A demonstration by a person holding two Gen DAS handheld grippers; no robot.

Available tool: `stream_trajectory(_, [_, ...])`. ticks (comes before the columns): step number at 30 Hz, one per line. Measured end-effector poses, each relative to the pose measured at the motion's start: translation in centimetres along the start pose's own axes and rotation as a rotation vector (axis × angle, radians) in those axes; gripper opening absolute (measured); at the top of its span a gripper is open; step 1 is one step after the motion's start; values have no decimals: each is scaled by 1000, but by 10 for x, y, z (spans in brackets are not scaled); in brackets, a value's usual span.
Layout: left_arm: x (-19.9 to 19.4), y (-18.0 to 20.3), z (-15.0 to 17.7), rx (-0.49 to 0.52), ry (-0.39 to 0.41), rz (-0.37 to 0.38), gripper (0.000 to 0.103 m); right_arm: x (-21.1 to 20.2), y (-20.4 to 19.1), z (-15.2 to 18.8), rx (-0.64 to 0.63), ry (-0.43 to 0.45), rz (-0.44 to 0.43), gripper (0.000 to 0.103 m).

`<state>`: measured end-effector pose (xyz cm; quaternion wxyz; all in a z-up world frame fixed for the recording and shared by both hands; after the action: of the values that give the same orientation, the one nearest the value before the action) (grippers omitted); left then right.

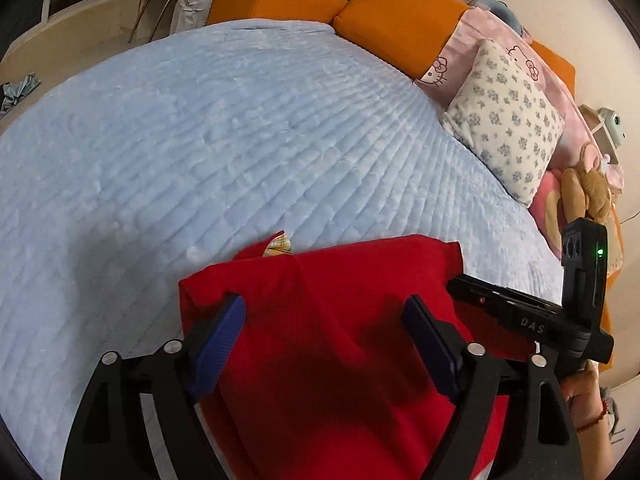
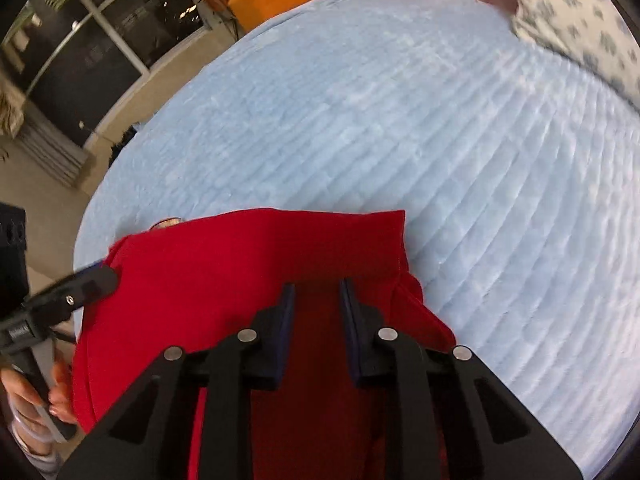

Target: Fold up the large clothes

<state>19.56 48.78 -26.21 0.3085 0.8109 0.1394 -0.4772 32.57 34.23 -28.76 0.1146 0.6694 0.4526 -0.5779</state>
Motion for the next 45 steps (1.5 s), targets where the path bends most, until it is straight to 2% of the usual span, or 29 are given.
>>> stream_trajectory(2, [-1, 4, -1, 26, -10, -38, 85, -8, -3, 1, -24, 9, 18, 22])
stream_trajectory(4, [-15, 8, 2, 9, -17, -32, 85, -31, -10, 8, -71, 32, 37, 26])
stream_trajectory(6, [-38, 12, 11, -11, -2, 11, 84, -55, -17, 20, -113, 71, 23, 26])
stream_trajectory(9, [-70, 33, 45, 8, 16, 145, 85, -86, -22, 58, -169, 103, 19, 27])
stream_trajectory(12, [-74, 61, 90, 54, -9, 241, 85, -89, -25, 95, -190, 64, -9, 27])
stream_trajectory(14, [-65, 75, 113, 86, -43, 279, 85, -84, -25, 113, -209, 57, 13, 27])
stream_trajectory(16, [-49, 72, 126, 113, -54, 207, 82, -74, -20, 119, -215, 51, 35, 26])
stream_trajectory(17, [-41, 67, 130, 113, -56, 196, 78, -67, -15, 120, -203, 40, 24, 25])
stream_trajectory(19, [-39, 53, 129, 71, -45, 219, 62, -61, -9, 118, -180, 35, 1, 25])
stream_trajectory(20, [-39, 44, 128, 46, -44, 245, 50, -58, -7, 116, -180, 38, -2, 25])
stream_trajectory(21, [-38, 34, 127, 24, -49, 258, 32, -56, -7, 115, -188, 40, 0, 25])
stream_trajectory(23, [-31, 15, 130, -9, -53, 268, 12, -46, -4, 116, -198, 54, -9, 26])
stream_trajectory(24, [-29, 9, 131, -44, -55, 335, 12, -43, -3, 117, -186, 71, -22, 26])
stream_trajectory(25, [-29, 4, 131, -73, -54, 370, 12, -41, -2, 116, -181, 83, -20, 26])
stream_trajectory(26, [-28, 5, 131, -81, -52, 372, 12, -42, -4, 117, -190, 95, 4, 26])
stream_trajectory(28, [-32, 12, 131, -35, -50, 296, 13, -47, -8, 117, -217, 100, 48, 27])
stream_trajectory(29, [-36, 19, 132, -21, -53, 271, 18, -52, -9, 119, -213, 98, 52, 29])
stream_trajectory(30, [-42, 25, 134, -19, -54, 266, 37, -60, -9, 120, -199, 100, 47, 30])
stream_trajectory(31, [-51, 34, 135, 0, -42, 265, 48, -70, -8, 123, -186, 115, 34, 33])
stream_trajectory(32, [-61, 43, 138, 30, -19, 253, 66, -78, -8, 126, -183, 125, 22, 35])
stream_trajectory(33, [-68, 52, 141, 65, 2, 237, 71, -85, -9, 131, -188, 128, 10, 35])
stream_trajectory(35, [-71, 68, 153, 129, -5, 186, 71, -87, -5, 140, -207, 98, 36, 35])
stream_trajectory(37, [-63, 65, 160, 131, -31, 119, 71, -78, 2, 147, -219, 57, 78, 33])
stream_trajectory(38, [-55, 58, 163, 125, -40, 81, 64, -72, 7, 149, -220, 39, 99, 32])
stream_trajectory(39, [-53, 50, 165, 114, -41, 68, 51, -66, 12, 151, -211, 29, 90, 32])
stream_trajectory(40, [-48, 39, 165, 81, -36, 53, 43, -60, 18, 152, -189, 20, 69, 33])
stream_trajectory(42, [-44, 21, 164, 51, -27, 29, 9, -50, 24, 153, -185, 18, 69, 35])
stream_trajectory(43, [-39, 10, 164, 18, -33, 57, 8, -43, 25, 153, -193, 20, 84, 38])
stream_trajectory(45, [-31, 0, 164, -54, -48, 162, 8, -40, 24, 152, -185, 22, 90, 39])
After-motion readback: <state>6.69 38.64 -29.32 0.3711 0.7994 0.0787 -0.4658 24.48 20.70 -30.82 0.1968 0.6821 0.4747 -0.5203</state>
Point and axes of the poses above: each gripper's, at about its wrist camera, not at the fingertips, and x roughly the way its jaws point, y to its right, z to its underside, the point moved 9 cm from there along x, roughly the way its jaws point, and after that the axes turned 10 degrees about -y, right-handed, at the moved point
